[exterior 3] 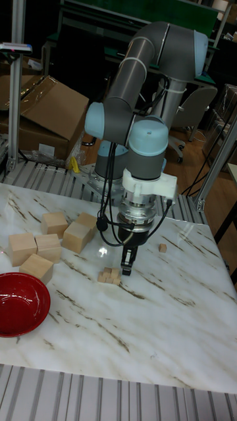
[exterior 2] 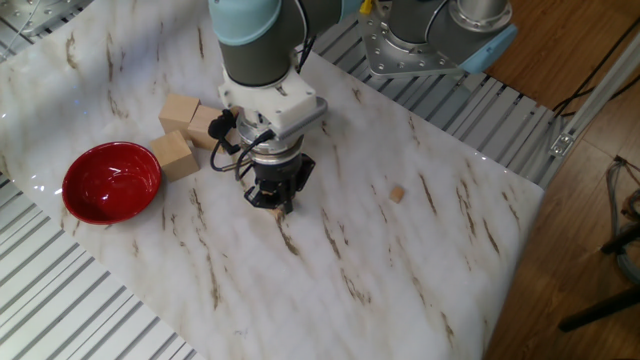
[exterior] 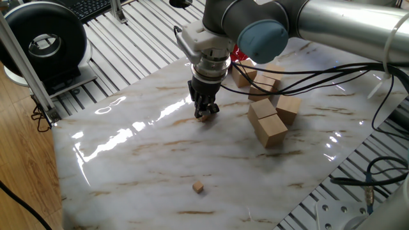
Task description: Stack the blocks into a pyramid shape
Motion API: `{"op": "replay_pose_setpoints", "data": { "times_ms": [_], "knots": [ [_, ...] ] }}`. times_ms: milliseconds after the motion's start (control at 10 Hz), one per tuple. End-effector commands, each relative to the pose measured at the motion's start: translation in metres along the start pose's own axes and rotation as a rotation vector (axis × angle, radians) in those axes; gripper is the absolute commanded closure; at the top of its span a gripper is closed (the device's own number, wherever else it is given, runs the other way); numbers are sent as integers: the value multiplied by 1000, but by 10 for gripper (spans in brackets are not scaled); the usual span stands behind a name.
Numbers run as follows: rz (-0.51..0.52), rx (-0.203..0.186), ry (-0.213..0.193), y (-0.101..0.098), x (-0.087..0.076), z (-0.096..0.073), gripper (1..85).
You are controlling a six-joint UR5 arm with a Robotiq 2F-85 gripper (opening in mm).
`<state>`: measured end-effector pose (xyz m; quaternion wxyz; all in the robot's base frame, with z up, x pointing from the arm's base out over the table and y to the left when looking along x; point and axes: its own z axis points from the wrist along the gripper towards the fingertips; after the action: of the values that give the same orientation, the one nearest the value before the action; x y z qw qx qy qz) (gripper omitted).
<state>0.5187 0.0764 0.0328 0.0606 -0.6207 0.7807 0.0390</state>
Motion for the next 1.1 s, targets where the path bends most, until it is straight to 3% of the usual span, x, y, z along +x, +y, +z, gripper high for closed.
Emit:
{"op": "replay_pose_setpoints", "data": {
  "times_ms": [0, 200, 300, 500, 900, 1000],
  "knots": [
    [150, -21, 18, 12, -21, -17, 780],
    [248, -23, 28, 13, -32, -23, 803],
    [301, -11, 57, 13, -28, -28, 837],
    [409, -25, 81, 19, -35, -33, 847],
    [724, -40, 55, 24, -54, -34, 847],
    [815, -66, 36, 33, -64, -35, 847]
  ]
}}
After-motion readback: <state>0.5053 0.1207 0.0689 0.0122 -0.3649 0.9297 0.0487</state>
